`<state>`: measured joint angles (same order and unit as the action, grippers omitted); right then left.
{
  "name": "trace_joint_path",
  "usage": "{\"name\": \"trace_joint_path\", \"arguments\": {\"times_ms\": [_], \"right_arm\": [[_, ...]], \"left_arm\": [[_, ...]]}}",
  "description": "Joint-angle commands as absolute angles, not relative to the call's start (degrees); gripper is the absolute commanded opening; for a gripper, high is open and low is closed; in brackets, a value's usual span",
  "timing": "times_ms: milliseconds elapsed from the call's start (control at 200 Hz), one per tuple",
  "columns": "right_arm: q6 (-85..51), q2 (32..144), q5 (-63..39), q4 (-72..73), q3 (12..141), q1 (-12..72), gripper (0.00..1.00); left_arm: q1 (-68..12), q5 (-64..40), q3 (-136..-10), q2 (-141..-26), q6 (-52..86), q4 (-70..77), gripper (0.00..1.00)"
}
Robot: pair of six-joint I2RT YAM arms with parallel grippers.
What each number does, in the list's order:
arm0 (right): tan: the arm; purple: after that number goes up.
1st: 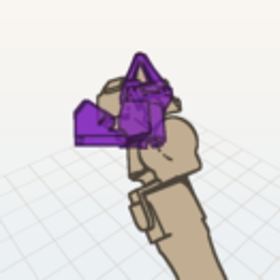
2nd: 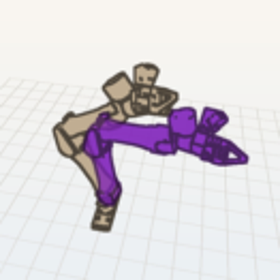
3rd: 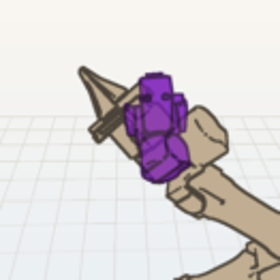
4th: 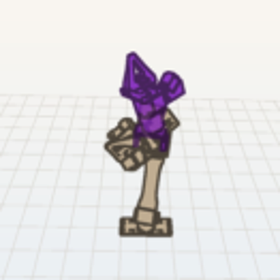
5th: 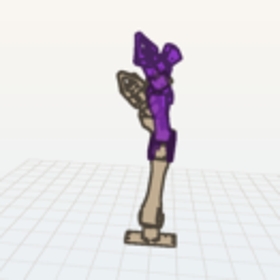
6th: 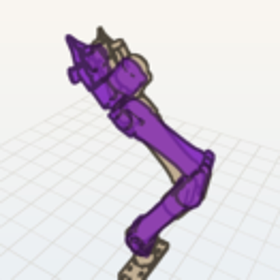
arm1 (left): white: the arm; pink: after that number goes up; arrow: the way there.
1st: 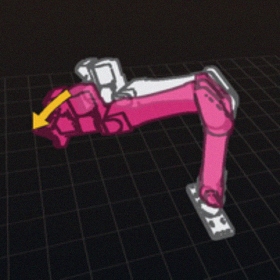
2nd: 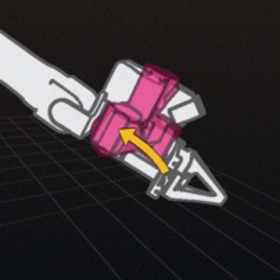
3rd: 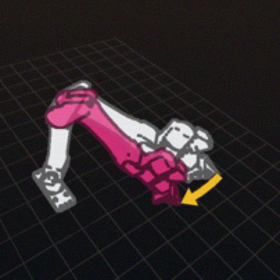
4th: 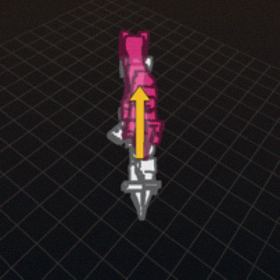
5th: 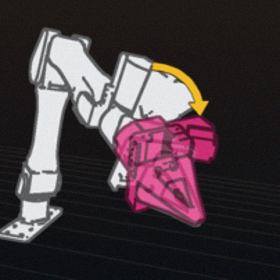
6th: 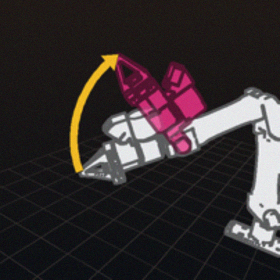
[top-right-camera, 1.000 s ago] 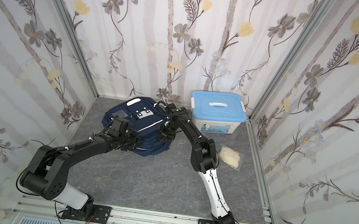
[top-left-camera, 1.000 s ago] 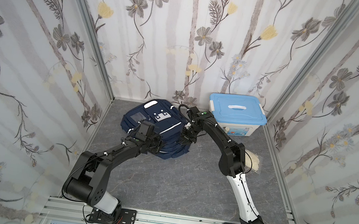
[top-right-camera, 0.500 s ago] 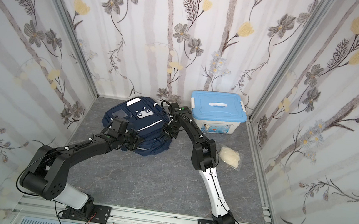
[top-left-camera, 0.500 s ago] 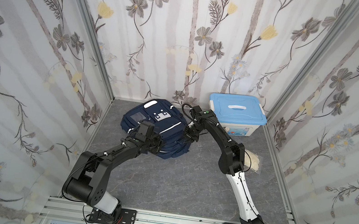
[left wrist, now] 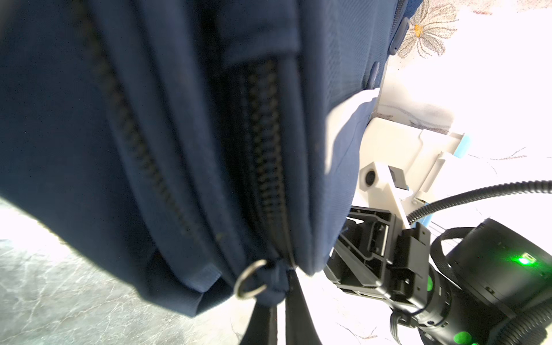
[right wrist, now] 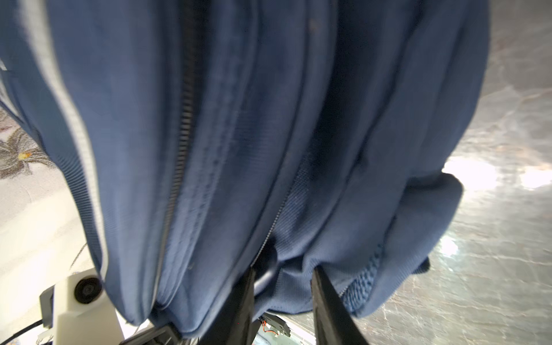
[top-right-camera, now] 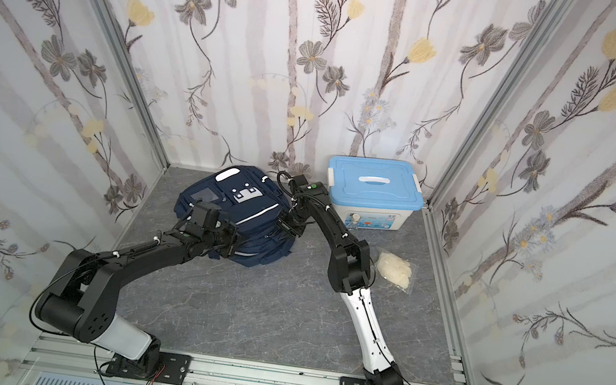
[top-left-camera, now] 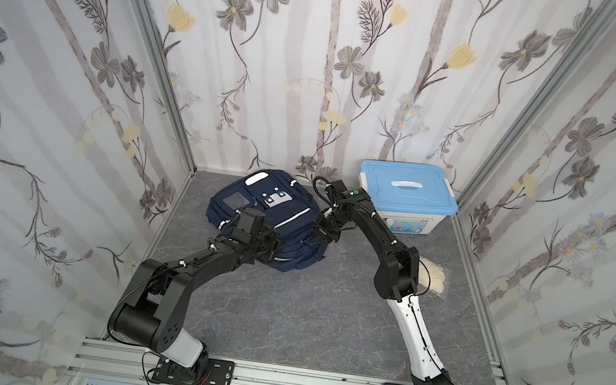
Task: Zip up the backpack
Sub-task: Zip the zipper on the backpack.
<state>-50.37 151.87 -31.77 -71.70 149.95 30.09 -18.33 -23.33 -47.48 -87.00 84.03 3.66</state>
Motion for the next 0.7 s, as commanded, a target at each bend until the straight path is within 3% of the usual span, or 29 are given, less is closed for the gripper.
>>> {"name": "trace_joint_path", "arguments": {"times_ms": [0, 215, 540, 694], "right_arm": [[-53.29, 152.24, -34.01, -67.77, 150.36, 30.59, 0.35], [-55.12, 153.58, -33.93, -67.43, 150.81, 30.67, 0.32], [-63.92, 155.13, -35.58, -62.89, 152.84, 30.49, 0.42], [-66.35, 155.46, -36.40, -62.84, 152.47, 30.33, 0.37]], "left_arm": [[-18.63, -27.15, -47.88, -87.27, 84.08, 6.55, 0.00], [-19.20, -29.28, -48.86, -88.94, 82.56, 6.59, 0.00], [-20.48, -31.75, -50.32, -89.99, 78.26, 5.00, 0.00], [-20.57, -31.98, -50.10, -90.40, 78.00, 5.65, 0.00]]}}
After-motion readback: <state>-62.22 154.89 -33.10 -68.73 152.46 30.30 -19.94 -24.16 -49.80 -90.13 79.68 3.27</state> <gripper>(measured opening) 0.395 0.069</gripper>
